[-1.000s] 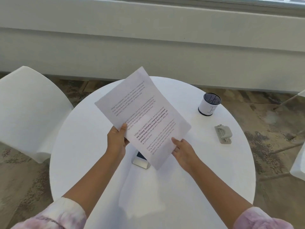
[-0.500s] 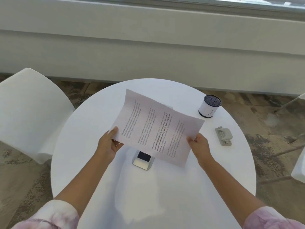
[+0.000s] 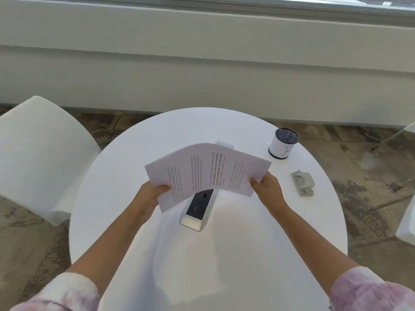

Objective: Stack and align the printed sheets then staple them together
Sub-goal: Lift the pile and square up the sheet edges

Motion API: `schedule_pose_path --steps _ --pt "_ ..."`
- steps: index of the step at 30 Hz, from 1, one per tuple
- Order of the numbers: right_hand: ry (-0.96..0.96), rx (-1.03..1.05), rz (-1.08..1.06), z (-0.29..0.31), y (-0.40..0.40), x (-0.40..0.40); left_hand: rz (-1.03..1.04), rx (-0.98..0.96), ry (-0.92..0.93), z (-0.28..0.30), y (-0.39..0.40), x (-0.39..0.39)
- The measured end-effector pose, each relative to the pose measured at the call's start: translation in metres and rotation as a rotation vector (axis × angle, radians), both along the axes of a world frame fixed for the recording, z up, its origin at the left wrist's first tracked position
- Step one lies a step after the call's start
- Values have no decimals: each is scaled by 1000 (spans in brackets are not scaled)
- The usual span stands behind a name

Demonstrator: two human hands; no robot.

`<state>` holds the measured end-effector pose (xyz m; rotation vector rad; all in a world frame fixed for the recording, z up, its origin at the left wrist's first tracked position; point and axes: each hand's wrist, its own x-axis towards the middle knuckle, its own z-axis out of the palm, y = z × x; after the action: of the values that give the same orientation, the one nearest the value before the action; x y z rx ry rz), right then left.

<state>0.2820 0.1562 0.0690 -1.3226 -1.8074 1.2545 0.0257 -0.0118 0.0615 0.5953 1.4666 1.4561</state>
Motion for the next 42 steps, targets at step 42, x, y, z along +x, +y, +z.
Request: schedule_pose_path --steps 42 --pt "75 -544 -95 -37 -6 4 328 -49 -547 -28 1 107"
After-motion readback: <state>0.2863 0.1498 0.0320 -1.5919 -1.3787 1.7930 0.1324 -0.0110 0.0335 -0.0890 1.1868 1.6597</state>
